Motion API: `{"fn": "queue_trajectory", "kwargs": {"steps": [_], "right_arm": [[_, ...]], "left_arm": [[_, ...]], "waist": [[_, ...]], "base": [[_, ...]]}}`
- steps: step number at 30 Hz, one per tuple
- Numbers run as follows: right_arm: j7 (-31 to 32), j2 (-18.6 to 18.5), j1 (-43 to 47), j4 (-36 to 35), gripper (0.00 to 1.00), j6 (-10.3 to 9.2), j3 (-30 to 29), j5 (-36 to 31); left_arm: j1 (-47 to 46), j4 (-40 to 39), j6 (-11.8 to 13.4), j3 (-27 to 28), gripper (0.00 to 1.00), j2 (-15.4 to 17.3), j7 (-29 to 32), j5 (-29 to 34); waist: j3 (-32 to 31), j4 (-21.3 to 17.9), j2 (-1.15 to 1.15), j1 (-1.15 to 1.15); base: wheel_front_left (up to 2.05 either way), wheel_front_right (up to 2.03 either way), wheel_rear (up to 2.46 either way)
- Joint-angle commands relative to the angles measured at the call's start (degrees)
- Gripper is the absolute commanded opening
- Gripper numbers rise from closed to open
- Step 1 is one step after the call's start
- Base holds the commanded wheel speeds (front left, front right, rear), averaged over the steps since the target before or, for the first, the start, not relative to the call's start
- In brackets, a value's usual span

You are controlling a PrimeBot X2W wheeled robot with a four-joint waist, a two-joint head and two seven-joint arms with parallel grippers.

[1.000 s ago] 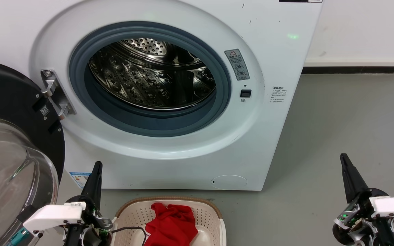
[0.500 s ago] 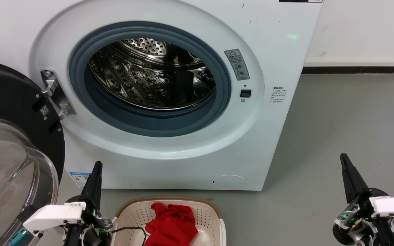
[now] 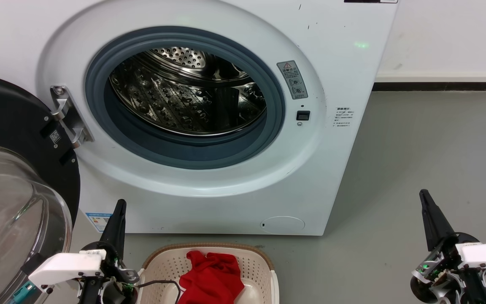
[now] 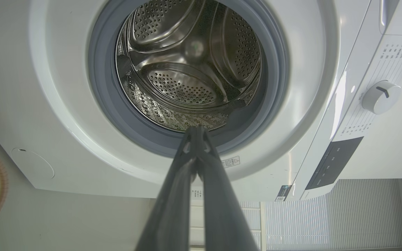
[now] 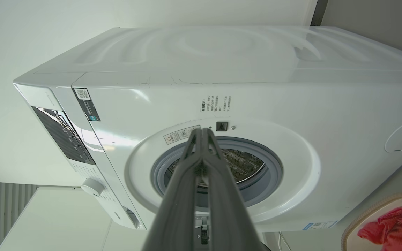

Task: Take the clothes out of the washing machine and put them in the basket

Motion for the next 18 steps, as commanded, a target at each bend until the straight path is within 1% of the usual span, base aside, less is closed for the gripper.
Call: {"fn": "queue_trajectory", "kwargs": {"steps": [1,18], "right_arm": [[0.2,0.2,-0.7,0.1,0.0,0.0,-0.1,-0.2],[0.3,0.3,-0.7,0.1,0.0,0.0,-0.2,-0.3]], "left_arm": [[-0.3,0.0,-0.2,0.2,0.0,-0.1,0.1,-0.1],[-0.3,0.0,-0.2,0.2,0.0,-0.1,0.1,-0.1]], "waist": [[0.0,0.0,0.0,0.0],[0.0,0.0,0.0,0.0]], "base": [[0.0,0.0,0.0],[0.0,0.0,0.0]]}}
